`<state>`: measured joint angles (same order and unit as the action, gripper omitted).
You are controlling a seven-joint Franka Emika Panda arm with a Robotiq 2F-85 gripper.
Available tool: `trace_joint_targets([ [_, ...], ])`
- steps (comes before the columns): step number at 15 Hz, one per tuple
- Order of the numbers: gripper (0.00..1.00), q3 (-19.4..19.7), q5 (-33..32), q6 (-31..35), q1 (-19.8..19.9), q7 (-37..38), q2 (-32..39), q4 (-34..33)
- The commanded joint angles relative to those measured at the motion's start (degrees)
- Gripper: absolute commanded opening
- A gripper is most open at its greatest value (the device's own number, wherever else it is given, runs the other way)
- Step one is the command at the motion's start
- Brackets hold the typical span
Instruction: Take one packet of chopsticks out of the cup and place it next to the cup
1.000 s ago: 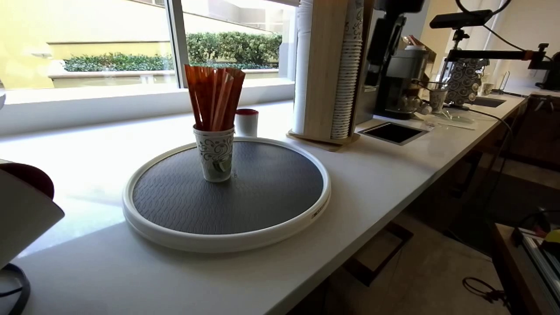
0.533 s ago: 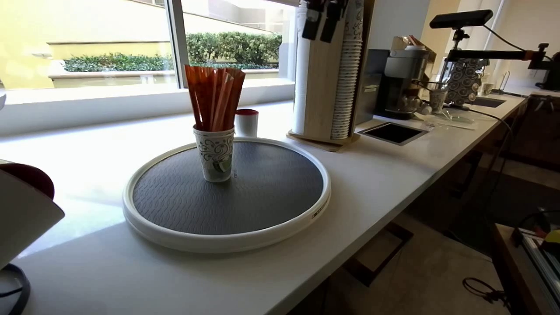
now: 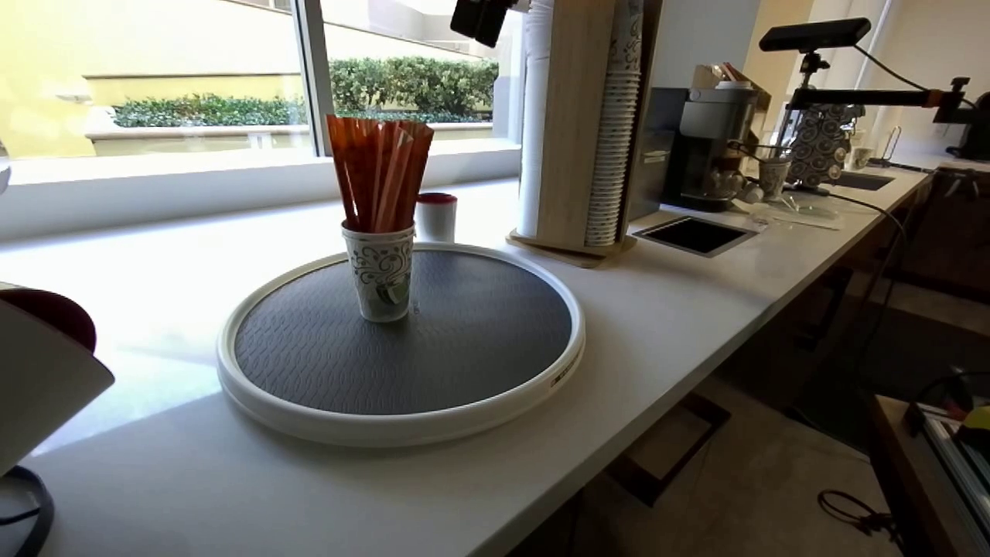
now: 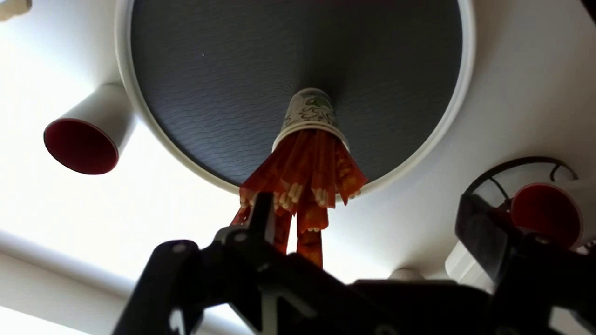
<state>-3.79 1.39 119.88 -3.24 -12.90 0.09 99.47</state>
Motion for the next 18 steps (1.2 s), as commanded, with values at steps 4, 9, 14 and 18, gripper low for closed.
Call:
trace_joint_targets([
  [4,1.0,0.5,0.7,-0.2,0.2,-4.5,1.0,-0.7],
  [9,1.0,0.4,3.2,-0.4,0.2,-7.8,1.9,-1.6],
  [14,1.0,0.0,8.9,-0.2,0.5,-25.4,4.6,-3.7],
  [18,1.0,-0.1,7.3,0.4,1.0,-33.2,7.6,-6.1],
])
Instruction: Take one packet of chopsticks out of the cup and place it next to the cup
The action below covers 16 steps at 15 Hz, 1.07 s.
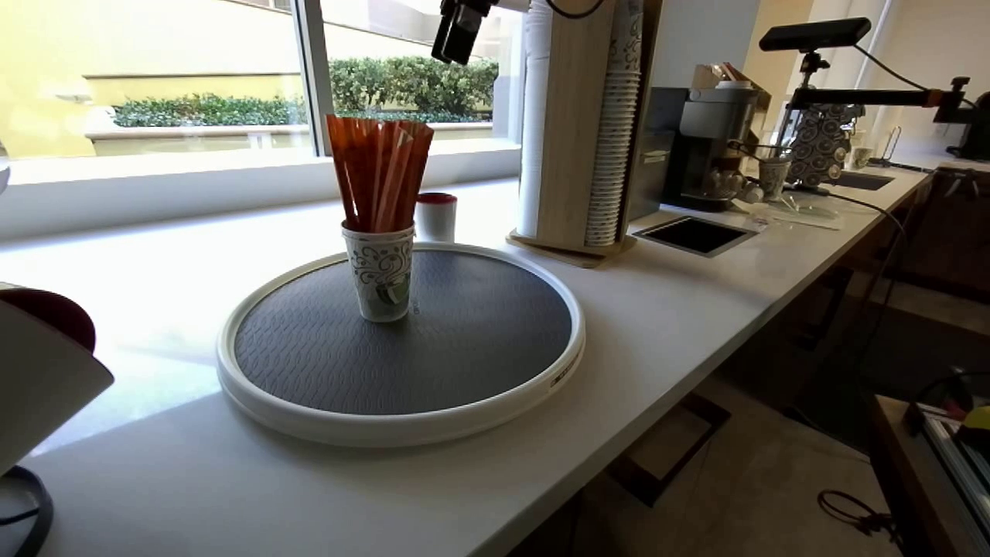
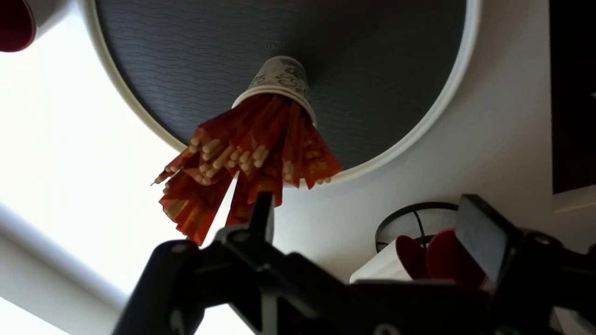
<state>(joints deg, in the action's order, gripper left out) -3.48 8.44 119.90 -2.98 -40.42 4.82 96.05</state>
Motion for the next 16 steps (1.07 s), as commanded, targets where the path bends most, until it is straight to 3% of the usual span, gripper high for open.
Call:
trace_joint_targets([
  [1,1.0,-0.4,0.4,0.5,0.9,-7.2,3.5,-3.0],
  [4,0.98,-0.6,0.4,1.4,1.3,-9.9,5.3,-3.9],
  [6,0.8,-0.8,0.4,1.6,1.6,-11.1,6.4,-4.7],
  [10,0.54,-1.2,0.4,2.0,1.9,-12.6,7.7,-5.6],
  [11,0.57,-1.2,0.2,1.9,1.9,-12.9,7.9,-5.9],
  [16,0.54,-1.3,-0.1,3.1,1.9,-12.8,8.7,-5.9],
])
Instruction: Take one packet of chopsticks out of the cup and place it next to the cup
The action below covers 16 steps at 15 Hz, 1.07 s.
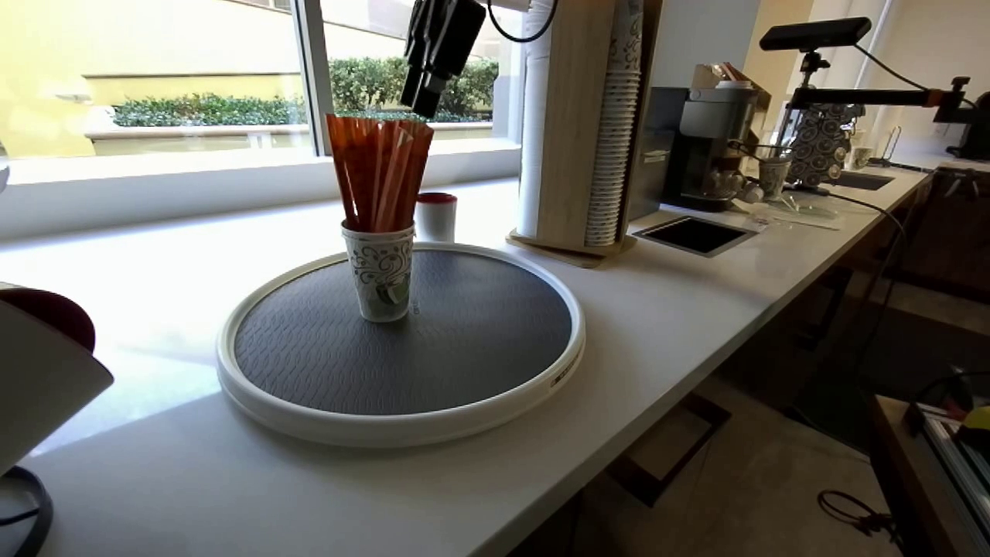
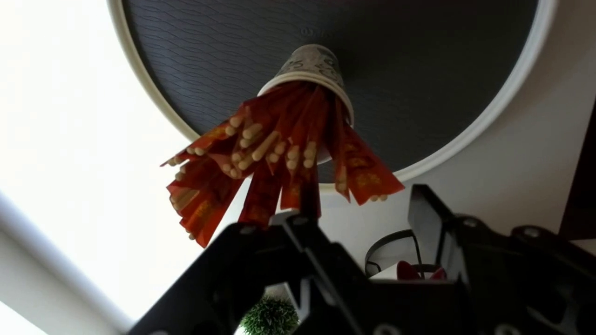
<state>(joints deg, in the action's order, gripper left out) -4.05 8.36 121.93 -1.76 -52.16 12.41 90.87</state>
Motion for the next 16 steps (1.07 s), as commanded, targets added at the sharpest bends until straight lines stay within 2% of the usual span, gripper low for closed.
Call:
trace_joint_targets([
  [1,0.53,-0.8,-0.2,1.3,0.7,-1.0,1.2,-0.7],
  [4,0.41,-0.8,-0.4,1.4,0.7,-0.9,1.7,-0.7],
  [11,0.45,-0.8,-0.9,1.1,0.8,-0.7,2.0,-0.7],
  [15,0.35,-0.8,-0.9,1.2,1.0,-0.6,2.2,-0.4],
  [16,0.36,-0.8,-0.9,1.2,1.0,-0.7,2.3,-0.4],
])
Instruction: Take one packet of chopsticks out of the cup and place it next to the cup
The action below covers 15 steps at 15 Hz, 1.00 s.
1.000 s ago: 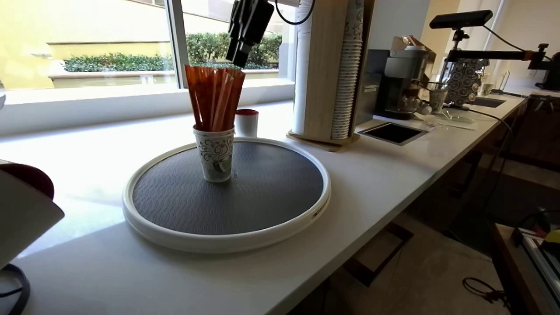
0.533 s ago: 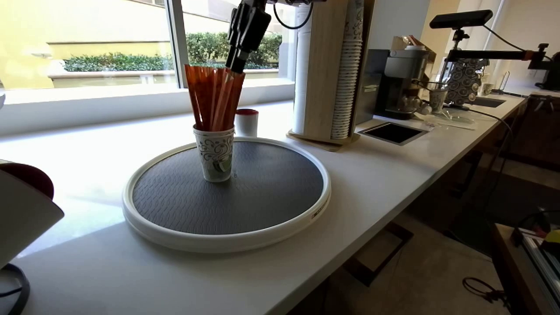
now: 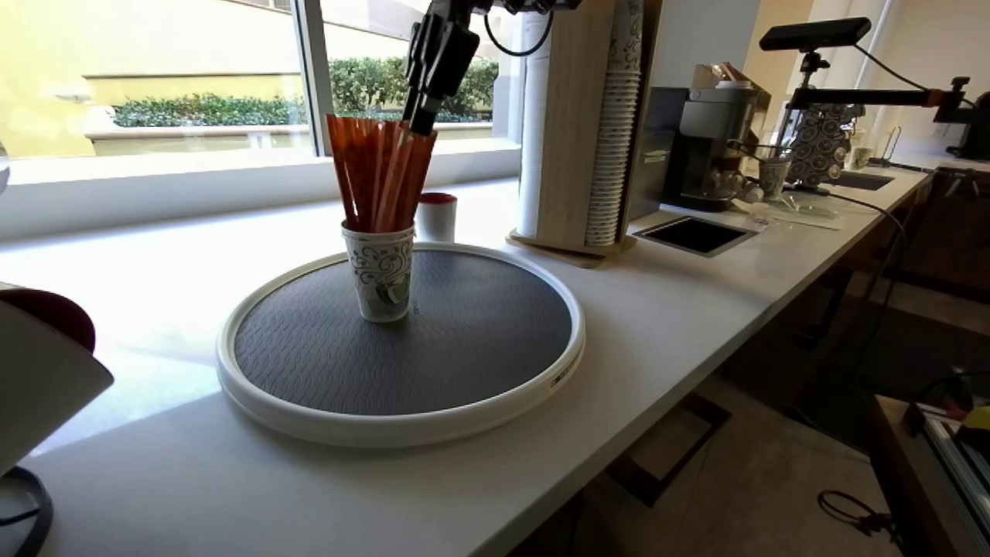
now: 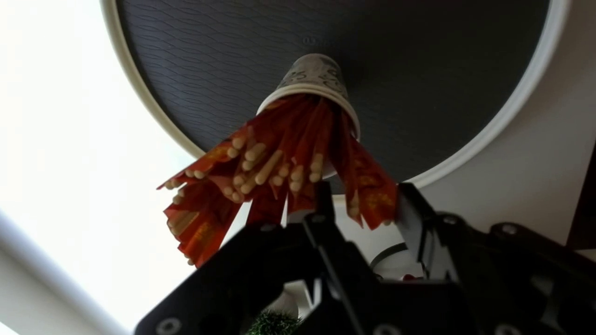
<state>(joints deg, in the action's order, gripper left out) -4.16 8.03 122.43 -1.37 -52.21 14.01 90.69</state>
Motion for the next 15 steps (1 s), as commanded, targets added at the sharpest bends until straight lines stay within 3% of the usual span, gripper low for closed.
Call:
trace_joint_targets([
  [1,0.32,-0.8,-0.4,0.7,0.7,-0.8,0.8,-0.1],
  [6,0.27,-1.2,0.2,0.9,0.8,-1.5,1.3,-0.1],
  [11,0.0,-1.3,-0.8,1.1,0.6,-1.7,1.3,0.0],
  [15,0.02,-1.3,-2.4,0.6,0.2,-1.3,0.6,-0.8],
])
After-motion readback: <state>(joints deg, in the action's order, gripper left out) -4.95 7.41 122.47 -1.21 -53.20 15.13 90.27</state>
